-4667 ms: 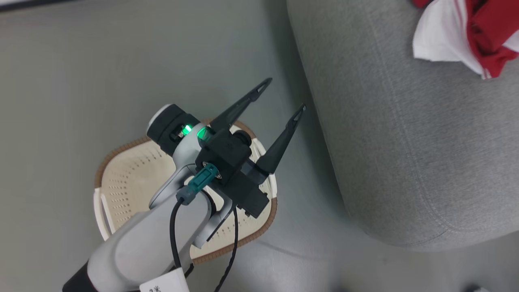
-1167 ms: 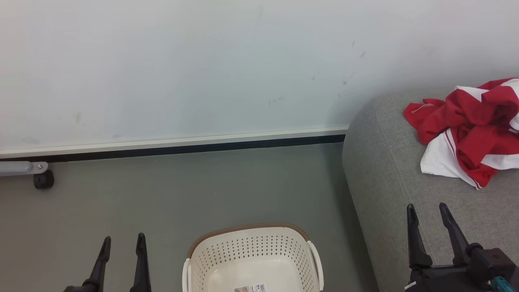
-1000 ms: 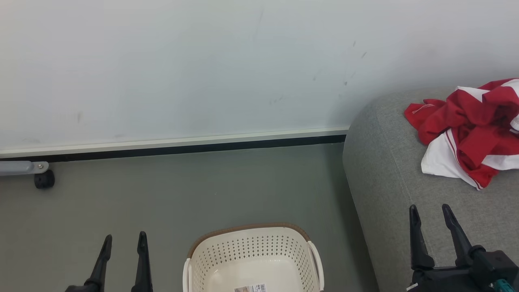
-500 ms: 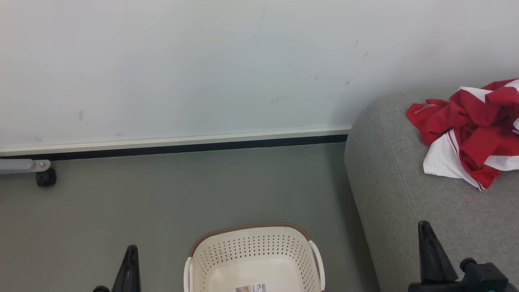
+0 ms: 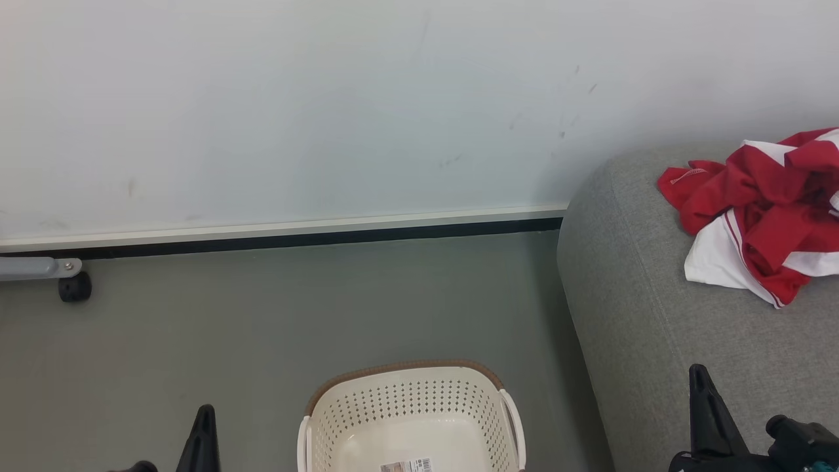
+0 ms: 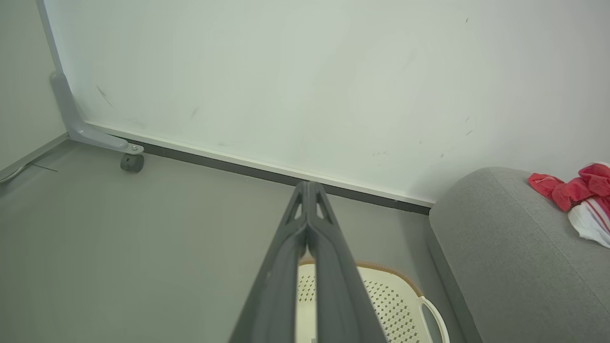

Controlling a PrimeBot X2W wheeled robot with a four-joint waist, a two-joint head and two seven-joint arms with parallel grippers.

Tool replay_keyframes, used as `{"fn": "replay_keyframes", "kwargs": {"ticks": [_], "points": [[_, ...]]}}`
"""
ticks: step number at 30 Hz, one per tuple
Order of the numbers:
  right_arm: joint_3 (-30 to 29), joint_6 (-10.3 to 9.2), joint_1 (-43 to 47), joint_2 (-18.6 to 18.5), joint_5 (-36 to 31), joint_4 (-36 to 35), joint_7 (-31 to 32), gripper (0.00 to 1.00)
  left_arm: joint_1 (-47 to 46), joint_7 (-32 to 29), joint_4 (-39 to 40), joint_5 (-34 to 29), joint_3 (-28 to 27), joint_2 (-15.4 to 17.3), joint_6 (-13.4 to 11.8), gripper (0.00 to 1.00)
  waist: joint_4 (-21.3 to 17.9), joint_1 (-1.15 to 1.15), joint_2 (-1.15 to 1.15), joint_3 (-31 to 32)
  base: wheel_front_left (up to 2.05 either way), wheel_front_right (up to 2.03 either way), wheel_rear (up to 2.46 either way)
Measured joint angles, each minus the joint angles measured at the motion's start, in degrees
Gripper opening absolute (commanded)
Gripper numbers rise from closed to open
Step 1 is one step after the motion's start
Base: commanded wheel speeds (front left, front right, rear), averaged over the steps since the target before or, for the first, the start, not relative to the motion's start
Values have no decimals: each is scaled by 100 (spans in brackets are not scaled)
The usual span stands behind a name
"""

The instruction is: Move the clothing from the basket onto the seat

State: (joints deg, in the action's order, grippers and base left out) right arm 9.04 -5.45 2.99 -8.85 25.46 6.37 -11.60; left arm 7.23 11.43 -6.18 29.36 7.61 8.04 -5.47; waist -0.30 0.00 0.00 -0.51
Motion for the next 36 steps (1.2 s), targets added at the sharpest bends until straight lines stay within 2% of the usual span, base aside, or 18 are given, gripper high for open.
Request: {"fn": "replay_keyframes", "kwargs": {"ticks": [36], "points": [[-736,508,-316,278,2888,469,811,0,-486,-791,-449,2720,-566,-236,508,0,13,0,0,18,0,0,0]]}}
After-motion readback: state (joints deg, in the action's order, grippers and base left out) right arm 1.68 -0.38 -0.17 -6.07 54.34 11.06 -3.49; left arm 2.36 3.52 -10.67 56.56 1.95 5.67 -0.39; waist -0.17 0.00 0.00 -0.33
